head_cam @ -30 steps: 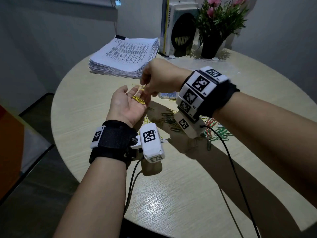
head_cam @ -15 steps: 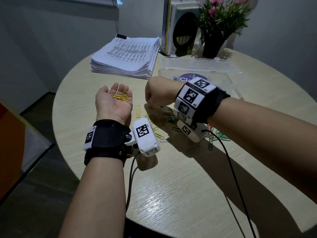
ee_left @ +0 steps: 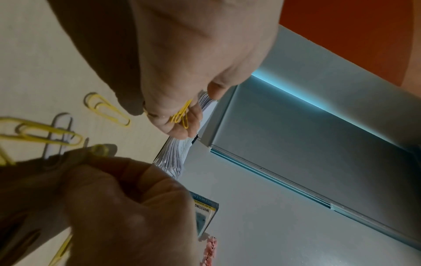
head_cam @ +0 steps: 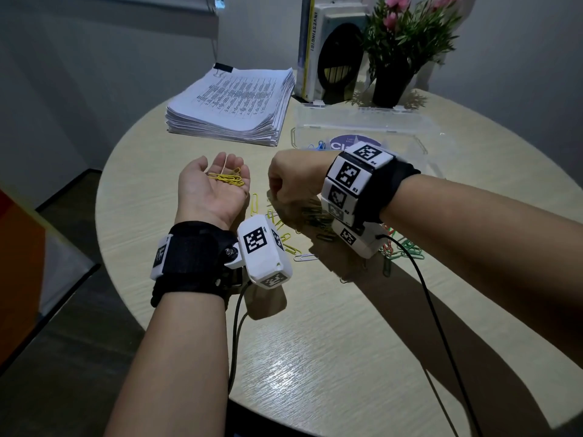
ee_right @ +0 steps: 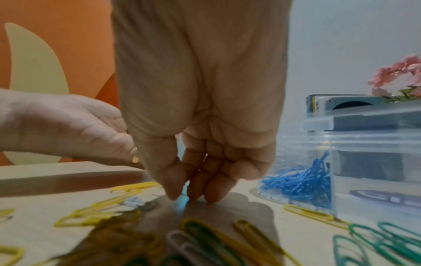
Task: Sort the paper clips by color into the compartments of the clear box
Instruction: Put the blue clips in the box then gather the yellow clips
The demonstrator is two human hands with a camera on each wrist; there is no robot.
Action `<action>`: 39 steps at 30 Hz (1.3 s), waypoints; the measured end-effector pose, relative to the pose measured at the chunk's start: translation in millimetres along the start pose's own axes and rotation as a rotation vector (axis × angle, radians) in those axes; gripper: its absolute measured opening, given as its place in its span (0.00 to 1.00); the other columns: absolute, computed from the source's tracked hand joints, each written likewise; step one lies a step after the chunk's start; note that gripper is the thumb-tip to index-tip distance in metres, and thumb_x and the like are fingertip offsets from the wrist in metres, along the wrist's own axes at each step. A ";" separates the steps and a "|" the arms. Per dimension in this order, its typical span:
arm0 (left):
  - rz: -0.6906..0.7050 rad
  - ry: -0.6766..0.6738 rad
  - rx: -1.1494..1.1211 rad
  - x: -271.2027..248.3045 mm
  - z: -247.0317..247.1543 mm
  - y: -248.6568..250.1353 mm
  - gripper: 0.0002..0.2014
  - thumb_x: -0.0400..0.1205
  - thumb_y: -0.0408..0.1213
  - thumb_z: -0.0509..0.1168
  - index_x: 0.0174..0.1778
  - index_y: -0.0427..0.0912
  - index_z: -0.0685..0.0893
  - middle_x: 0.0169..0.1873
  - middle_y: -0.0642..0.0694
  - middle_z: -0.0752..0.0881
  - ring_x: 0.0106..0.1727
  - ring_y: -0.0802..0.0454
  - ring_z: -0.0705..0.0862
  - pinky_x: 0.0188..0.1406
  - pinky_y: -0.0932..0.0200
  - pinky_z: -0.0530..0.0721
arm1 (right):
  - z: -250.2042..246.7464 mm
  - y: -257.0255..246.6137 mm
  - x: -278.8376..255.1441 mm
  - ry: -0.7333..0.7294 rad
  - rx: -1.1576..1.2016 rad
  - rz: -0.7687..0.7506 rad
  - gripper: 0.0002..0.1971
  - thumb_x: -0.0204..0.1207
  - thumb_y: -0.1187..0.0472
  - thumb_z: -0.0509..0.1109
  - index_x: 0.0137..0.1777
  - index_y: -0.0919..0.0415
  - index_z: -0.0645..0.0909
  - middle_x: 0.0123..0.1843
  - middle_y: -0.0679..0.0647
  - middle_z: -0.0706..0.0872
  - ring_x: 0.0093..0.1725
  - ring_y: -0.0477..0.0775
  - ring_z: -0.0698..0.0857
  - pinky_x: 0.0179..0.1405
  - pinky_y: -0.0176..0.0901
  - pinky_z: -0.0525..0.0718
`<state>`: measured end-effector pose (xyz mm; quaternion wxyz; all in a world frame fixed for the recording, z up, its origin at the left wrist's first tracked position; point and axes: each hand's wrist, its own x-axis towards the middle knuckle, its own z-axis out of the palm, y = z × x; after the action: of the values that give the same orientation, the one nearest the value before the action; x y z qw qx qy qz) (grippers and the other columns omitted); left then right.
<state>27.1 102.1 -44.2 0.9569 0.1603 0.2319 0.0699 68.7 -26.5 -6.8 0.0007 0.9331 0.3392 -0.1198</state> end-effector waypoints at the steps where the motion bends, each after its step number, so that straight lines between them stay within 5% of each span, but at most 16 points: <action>1: -0.001 0.001 0.008 0.2 0.0 -0.2 0.14 0.86 0.41 0.52 0.47 0.35 0.78 0.41 0.41 0.81 0.40 0.48 0.81 0.42 0.55 0.80 | -1.1 -0.5 0.1 0.031 0.025 -0.046 0.09 0.76 0.57 0.70 0.51 0.61 0.87 0.43 0.51 0.86 0.42 0.50 0.81 0.35 0.36 0.77; 7: 0.004 0.005 0.037 3.2 -1.9 1.2 0.14 0.86 0.41 0.52 0.45 0.36 0.78 0.39 0.43 0.80 0.39 0.49 0.81 0.44 0.56 0.78 | 0.4 -8.1 1.0 0.017 0.023 -0.249 0.12 0.76 0.62 0.71 0.58 0.53 0.87 0.43 0.47 0.84 0.42 0.45 0.78 0.29 0.18 0.66; 10: 0.010 0.020 0.034 2.8 -1.8 0.6 0.14 0.86 0.41 0.52 0.45 0.36 0.79 0.40 0.43 0.81 0.40 0.49 0.81 0.44 0.56 0.80 | -1.0 -4.9 2.3 -0.003 -0.027 -0.220 0.12 0.77 0.60 0.70 0.59 0.57 0.87 0.54 0.52 0.88 0.50 0.51 0.83 0.38 0.27 0.73; 14: 0.010 0.027 0.063 1.1 -0.3 -3.0 0.14 0.86 0.41 0.52 0.46 0.37 0.79 0.41 0.43 0.81 0.41 0.48 0.82 0.43 0.56 0.80 | 2.2 2.7 -0.1 -0.009 -0.088 -0.105 0.14 0.79 0.54 0.68 0.55 0.63 0.86 0.50 0.56 0.88 0.48 0.58 0.83 0.43 0.42 0.78; 18: 0.001 0.032 0.153 1.1 1.3 -8.5 0.16 0.87 0.39 0.49 0.42 0.38 0.79 0.39 0.44 0.81 0.40 0.49 0.81 0.43 0.57 0.79 | -8.3 8.4 -5.5 0.043 0.033 -0.045 0.06 0.76 0.59 0.70 0.49 0.59 0.85 0.40 0.50 0.83 0.40 0.49 0.81 0.31 0.33 0.74; 22: -0.043 -0.016 0.184 1.2 4.6 -16.4 0.17 0.88 0.40 0.48 0.44 0.37 0.79 0.40 0.41 0.82 0.39 0.48 0.80 0.44 0.56 0.77 | -27.8 4.7 -6.7 0.168 0.355 -0.047 0.01 0.72 0.67 0.73 0.43 0.62 0.85 0.32 0.50 0.86 0.29 0.42 0.84 0.32 0.32 0.80; 27: -0.099 -0.094 0.112 -2.8 9.4 -23.2 0.21 0.89 0.44 0.44 0.48 0.33 0.78 0.34 0.36 0.84 0.36 0.45 0.82 0.43 0.56 0.78 | -35.6 -4.2 -6.1 0.203 0.414 -0.047 0.08 0.72 0.61 0.77 0.48 0.66 0.87 0.37 0.59 0.89 0.33 0.54 0.87 0.33 0.41 0.88; 30: -0.067 -0.031 0.095 -1.4 8.1 -19.8 0.19 0.89 0.40 0.46 0.44 0.35 0.78 0.36 0.39 0.81 0.36 0.49 0.80 0.42 0.56 0.79 | -33.4 1.9 -10.7 0.134 0.346 0.001 0.04 0.74 0.67 0.74 0.47 0.65 0.87 0.36 0.58 0.88 0.30 0.51 0.85 0.29 0.36 0.85; 34: -0.082 -0.012 0.096 -1.4 7.3 -17.9 0.16 0.88 0.36 0.49 0.41 0.35 0.78 0.33 0.42 0.79 0.35 0.50 0.79 0.39 0.58 0.79 | -18.6 1.7 -22.5 -0.101 0.204 -0.083 0.08 0.69 0.67 0.76 0.44 0.53 0.88 0.37 0.47 0.89 0.36 0.45 0.84 0.40 0.39 0.84; 39: -0.079 -0.011 0.085 -0.9 6.6 -16.8 0.17 0.88 0.37 0.49 0.41 0.34 0.78 0.29 0.42 0.79 0.33 0.50 0.78 0.35 0.58 0.78 | -7.1 -3.4 -30.3 -0.182 0.133 -0.190 0.18 0.69 0.64 0.77 0.57 0.47 0.87 0.45 0.43 0.87 0.41 0.40 0.82 0.44 0.34 0.79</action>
<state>30.5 84.4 -43.9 0.9524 0.1921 0.2356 0.0214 45.7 -42.5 7.2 -0.0417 0.8799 0.4159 -0.2259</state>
